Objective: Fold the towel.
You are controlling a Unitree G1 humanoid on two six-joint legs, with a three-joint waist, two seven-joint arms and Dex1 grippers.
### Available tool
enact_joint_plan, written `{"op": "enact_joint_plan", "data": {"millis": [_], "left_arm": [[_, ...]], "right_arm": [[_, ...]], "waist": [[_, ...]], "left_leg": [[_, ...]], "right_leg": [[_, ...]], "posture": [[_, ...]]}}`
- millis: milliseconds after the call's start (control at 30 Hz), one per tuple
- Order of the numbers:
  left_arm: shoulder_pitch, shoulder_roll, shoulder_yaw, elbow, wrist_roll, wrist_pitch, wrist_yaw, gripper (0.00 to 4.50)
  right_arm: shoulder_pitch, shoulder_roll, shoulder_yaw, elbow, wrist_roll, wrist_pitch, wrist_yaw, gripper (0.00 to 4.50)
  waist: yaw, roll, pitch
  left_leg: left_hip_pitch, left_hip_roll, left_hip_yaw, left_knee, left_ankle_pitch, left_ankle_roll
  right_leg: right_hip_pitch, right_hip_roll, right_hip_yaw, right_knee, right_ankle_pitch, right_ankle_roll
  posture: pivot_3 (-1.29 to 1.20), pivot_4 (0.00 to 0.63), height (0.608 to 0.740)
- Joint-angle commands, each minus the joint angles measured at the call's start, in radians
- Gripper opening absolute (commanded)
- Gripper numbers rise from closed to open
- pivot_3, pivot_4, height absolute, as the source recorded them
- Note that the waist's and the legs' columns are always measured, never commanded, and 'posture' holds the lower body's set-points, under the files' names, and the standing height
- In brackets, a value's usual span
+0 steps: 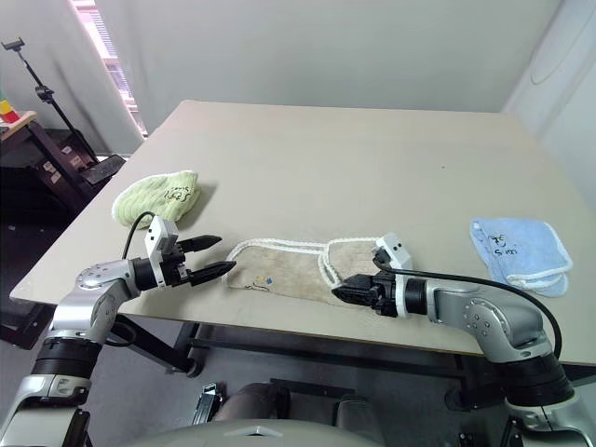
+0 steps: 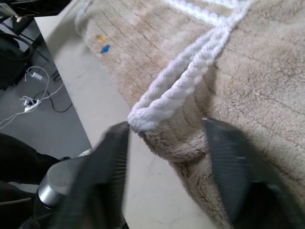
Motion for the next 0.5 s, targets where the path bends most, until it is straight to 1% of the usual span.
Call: {"op": "enact_joint_plan", "data": {"millis": [33, 100, 133, 167, 233, 300, 367, 500], "left_arm": [[-0.021, 0.008, 0.044, -0.055, -0.043, 0.029, 0.012, 4.50], [-0.027, 0.007, 0.056, -0.071, -0.069, 0.058, 0.015, 4.50], [-0.032, 0.009, 0.063, -0.084, -0.089, 0.083, 0.013, 4.50], [-0.053, -0.001, 0.069, -0.102, -0.115, 0.097, 0.014, 4.32], [-0.089, -0.017, 0.078, -0.124, -0.149, 0.120, 0.020, 3.90], [-0.132, -0.033, 0.067, -0.150, -0.180, 0.149, 0.011, 3.21], [-0.199, -0.073, 0.022, -0.147, -0.178, 0.146, -0.003, 2.52], [-0.324, -0.173, -0.064, -0.062, -0.123, 0.095, -0.027, 1.04]], "right_arm": [[-0.003, 0.007, -0.137, -0.062, 0.092, -0.017, 0.032, 3.23], [-0.015, 0.036, -0.208, -0.040, 0.151, -0.003, 0.003, 3.23], [-0.021, 0.046, -0.241, -0.032, 0.156, -0.015, -0.015, 3.23], [-0.023, 0.055, -0.278, -0.031, 0.137, -0.063, -0.020, 3.27], [-0.027, 0.050, -0.307, -0.028, 0.122, -0.099, 0.000, 3.28], [-0.032, 0.043, -0.298, -0.029, 0.071, -0.147, 0.006, 2.88], [-0.050, 0.057, -0.293, -0.001, 0.023, -0.202, 0.001, 2.34], [-0.067, 0.068, -0.259, 0.047, -0.030, -0.258, 0.037, 0.88]], "waist": [[0.000, 0.000, 0.000], [0.000, 0.000, 0.000], [0.000, 0.000, 0.000], [-0.001, 0.000, 0.000], [0.002, 0.000, 0.000], [0.001, -0.001, 0.000], [0.002, -0.001, 0.000], [0.001, -0.001, 0.000]], "left_leg": [[0.000, 0.000, 0.000, 0.000, 0.000, 0.000], [0.000, 0.000, 0.000, 0.000, 0.000, 0.000], [0.000, 0.000, 0.000, 0.000, 0.000, 0.000], [0.000, 0.000, 0.000, 0.001, 0.000, 0.000], [0.000, 0.000, 0.000, 0.002, 0.000, 0.000], [0.000, 0.000, 0.000, 0.003, 0.000, 0.000], [0.000, 0.000, 0.001, 0.004, 0.000, 0.000], [0.000, -0.001, 0.002, 0.006, 0.000, 0.000]], "right_leg": [[0.000, 0.000, 0.000, 0.000, 0.000, 0.000], [0.000, 0.000, 0.000, 0.000, 0.001, 0.001], [0.000, 0.000, 0.000, 0.000, 0.001, 0.003], [0.000, 0.000, 0.000, 0.000, 0.002, 0.003], [0.000, 0.001, 0.000, 0.000, 0.003, 0.005], [0.002, 0.000, 0.000, 0.000, 0.003, 0.005], [0.002, 0.000, 0.000, 0.000, 0.003, 0.005], [0.003, 0.000, 0.001, 0.000, 0.004, 0.007]], "posture": [[0.00, 0.000, 0.740], [0.00, 0.000, 0.740], [0.00, 0.000, 0.740], [0.00, 0.000, 0.740], [0.00, 0.000, 0.740], [0.00, 0.000, 0.740], [0.00, 0.000, 0.740], [0.00, 0.000, 0.740]]}}
